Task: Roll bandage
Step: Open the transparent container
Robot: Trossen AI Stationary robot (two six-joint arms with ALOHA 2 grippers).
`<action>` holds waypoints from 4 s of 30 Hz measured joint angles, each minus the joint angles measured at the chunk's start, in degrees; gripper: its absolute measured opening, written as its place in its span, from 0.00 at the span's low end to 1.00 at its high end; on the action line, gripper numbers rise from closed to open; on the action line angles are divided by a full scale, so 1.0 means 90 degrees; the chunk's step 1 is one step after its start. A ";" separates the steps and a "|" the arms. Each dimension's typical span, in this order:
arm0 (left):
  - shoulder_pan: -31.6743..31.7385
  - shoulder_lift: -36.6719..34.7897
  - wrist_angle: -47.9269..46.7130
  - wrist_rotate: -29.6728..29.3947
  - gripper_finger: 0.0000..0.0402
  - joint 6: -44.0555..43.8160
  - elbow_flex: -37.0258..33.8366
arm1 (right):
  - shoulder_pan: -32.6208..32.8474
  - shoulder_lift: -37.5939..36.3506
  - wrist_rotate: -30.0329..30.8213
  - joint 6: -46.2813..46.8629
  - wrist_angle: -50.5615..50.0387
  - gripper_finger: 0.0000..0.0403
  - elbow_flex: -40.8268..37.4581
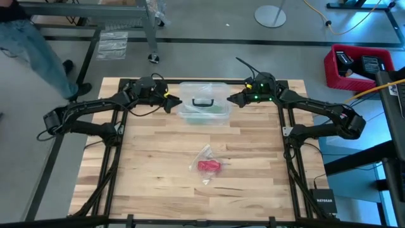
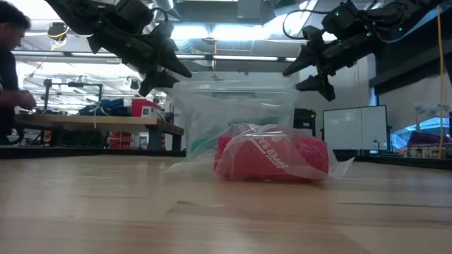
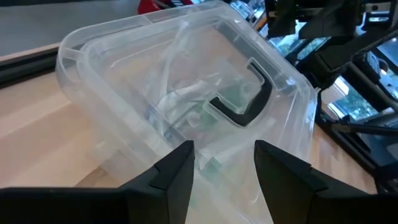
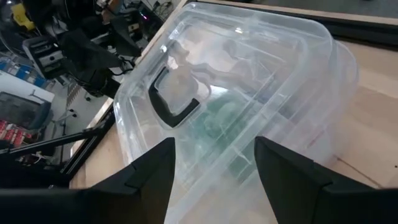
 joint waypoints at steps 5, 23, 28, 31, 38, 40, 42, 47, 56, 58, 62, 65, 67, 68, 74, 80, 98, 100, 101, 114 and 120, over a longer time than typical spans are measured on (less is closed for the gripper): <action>-0.0020 -0.0006 -0.0020 -0.0022 0.40 0.0124 0.0000 | 0.0002 0.0017 -0.0002 -0.0020 -0.0062 0.55 -0.0001; 0.0055 0.0032 -0.0556 -0.0662 0.40 0.0345 0.0005 | 0.0430 0.0267 0.0370 -0.0009 -0.0175 0.55 0.0002; -0.0082 0.0107 -0.0287 -0.0617 0.40 0.0214 -0.0002 | 0.0449 0.0265 0.0480 0.0074 -0.0160 0.55 -0.0001; -0.0139 0.0104 -0.0220 -0.0585 0.40 0.0185 -0.0007 | 0.0449 0.0262 0.0510 0.0076 -0.0186 0.55 -0.0001; -0.0183 0.0117 -0.0261 -0.0549 0.40 0.0207 -0.0007 | 0.0449 0.0265 0.0466 0.0152 -0.0088 0.55 -0.0008; -0.0183 0.0117 -0.0261 -0.0549 0.40 0.0234 -0.0007 | 0.0449 0.0265 0.0427 0.0172 -0.0052 0.55 -0.0011; -0.0183 0.0117 -0.0261 -0.0542 0.40 0.0236 -0.0007 | 0.0449 0.0262 0.0418 0.0172 -0.0045 0.55 -0.0011; -0.0186 0.0117 -0.0230 -0.0493 0.40 0.0306 -0.0007 | 0.0460 0.0216 0.0540 0.0152 -0.0508 0.55 0.0201; -0.0196 0.0121 -0.0164 -0.0449 0.40 0.0328 -0.0005 | 0.0882 0.0326 0.1484 -0.0329 -0.1967 0.55 0.1237; -0.0204 0.0121 -0.0141 -0.0444 0.40 0.0346 -0.0004 | 0.0884 0.0398 0.1547 -0.0377 -0.2205 0.55 0.1269; -0.0268 0.0121 -0.0125 -0.0456 0.40 0.0374 0.0005 | 0.0886 0.0585 0.1545 -0.0366 -0.2168 0.55 0.1269; -0.0294 0.0120 -0.0168 -0.0512 0.40 0.0401 0.0005 | 0.0877 0.0752 0.1478 -0.0358 -0.1986 0.55 0.1267; -0.0314 0.0115 -0.0200 -0.0539 0.40 0.0462 0.0005 | 0.0872 0.0784 0.1429 -0.0358 -0.1900 0.55 0.1267; -0.0325 0.0114 -0.0203 -0.0557 0.40 0.0476 0.0005 | 0.0872 0.0787 0.1430 -0.0358 -0.1889 0.55 0.1267; -0.0329 0.0114 -0.0239 -0.0558 0.40 0.0489 0.0005 | 0.0869 0.0676 0.1271 -0.0357 -0.1764 0.55 0.1264; -0.0329 0.0112 -0.0255 -0.0559 0.40 0.0537 0.0005 | 0.0869 0.0277 0.1140 -0.0340 -0.1467 0.55 0.1264; -0.0392 0.0121 -0.0085 -0.0458 0.40 0.0700 0.0015 | 0.0903 0.0454 0.0433 -0.0704 -0.0427 0.55 0.1274; -0.0389 0.0121 -0.0004 -0.0472 0.40 0.0787 0.0007 | 0.1020 0.0452 0.0363 -0.0942 -0.0191 0.55 0.1274; -0.0389 0.0117 0.0037 -0.0479 0.40 0.0833 0.0007 | 0.1087 0.0452 0.0373 -0.1120 -0.0065 0.55 0.1274; -0.0598 -0.0284 -0.0822 -0.0517 0.40 0.1250 0.0408 | 0.2147 0.1206 0.2240 -0.3726 -0.2619 0.55 0.3024; -0.0549 -0.0836 -0.2000 -0.1371 0.40 0.1359 0.0491 | 0.2120 0.1311 0.3244 -0.3891 -0.4049 0.55 0.3338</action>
